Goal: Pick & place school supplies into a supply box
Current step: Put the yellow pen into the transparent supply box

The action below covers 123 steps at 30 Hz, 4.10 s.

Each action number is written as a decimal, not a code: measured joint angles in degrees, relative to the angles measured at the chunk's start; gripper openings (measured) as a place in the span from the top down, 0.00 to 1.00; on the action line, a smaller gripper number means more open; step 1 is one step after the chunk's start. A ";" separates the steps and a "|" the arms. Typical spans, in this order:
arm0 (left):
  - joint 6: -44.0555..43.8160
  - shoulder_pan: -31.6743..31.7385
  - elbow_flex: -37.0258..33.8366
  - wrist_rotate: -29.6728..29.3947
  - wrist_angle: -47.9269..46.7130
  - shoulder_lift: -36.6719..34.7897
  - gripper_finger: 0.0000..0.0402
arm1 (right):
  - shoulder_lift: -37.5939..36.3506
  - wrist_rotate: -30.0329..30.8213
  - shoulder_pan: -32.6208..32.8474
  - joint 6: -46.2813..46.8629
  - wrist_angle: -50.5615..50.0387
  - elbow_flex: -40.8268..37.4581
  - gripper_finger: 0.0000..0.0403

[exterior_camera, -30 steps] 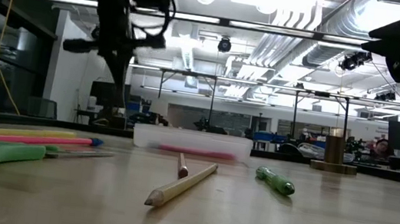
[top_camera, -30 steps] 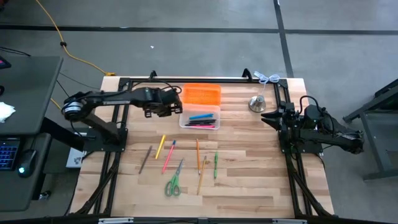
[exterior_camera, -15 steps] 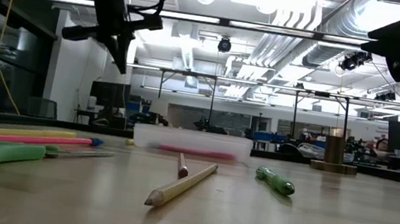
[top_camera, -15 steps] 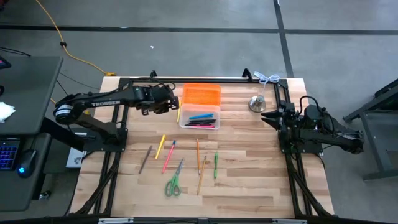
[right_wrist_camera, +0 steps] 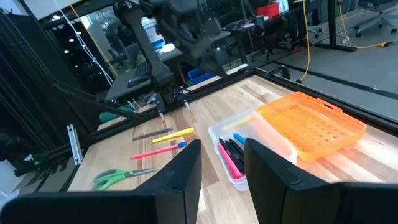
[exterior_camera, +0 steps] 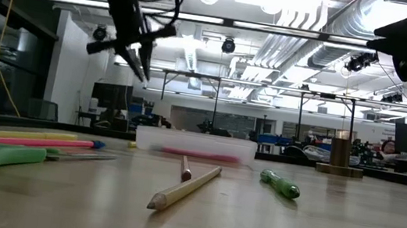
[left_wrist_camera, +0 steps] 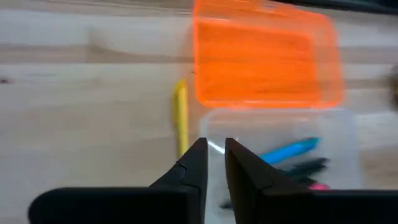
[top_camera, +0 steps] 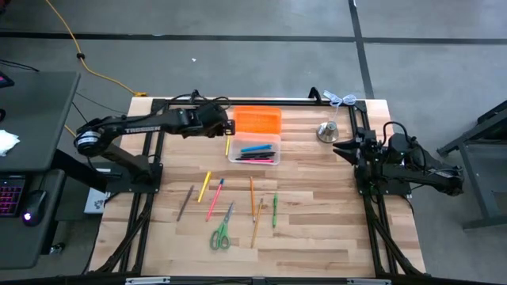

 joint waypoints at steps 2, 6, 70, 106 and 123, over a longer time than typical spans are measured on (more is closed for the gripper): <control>0.73 1.53 0.00 1.96 -0.08 2.07 0.77 | 0.00 0.28 0.00 0.91 0.09 0.00 0.76; 4.39 5.83 0.02 7.89 0.03 4.52 0.70 | -0.01 0.75 -0.02 2.79 0.09 0.00 0.76; 18.88 12.10 0.10 18.01 10.43 23.48 0.51 | -0.01 8.20 -0.02 8.93 3.41 0.00 0.76; 24.47 11.91 -0.02 9.81 2.79 23.44 0.84 | 0.00 10.54 -0.02 10.25 3.41 0.00 0.75; 24.23 11.99 -0.28 10.31 -2.57 20.95 0.83 | 0.00 10.87 -0.02 10.08 3.40 0.00 0.75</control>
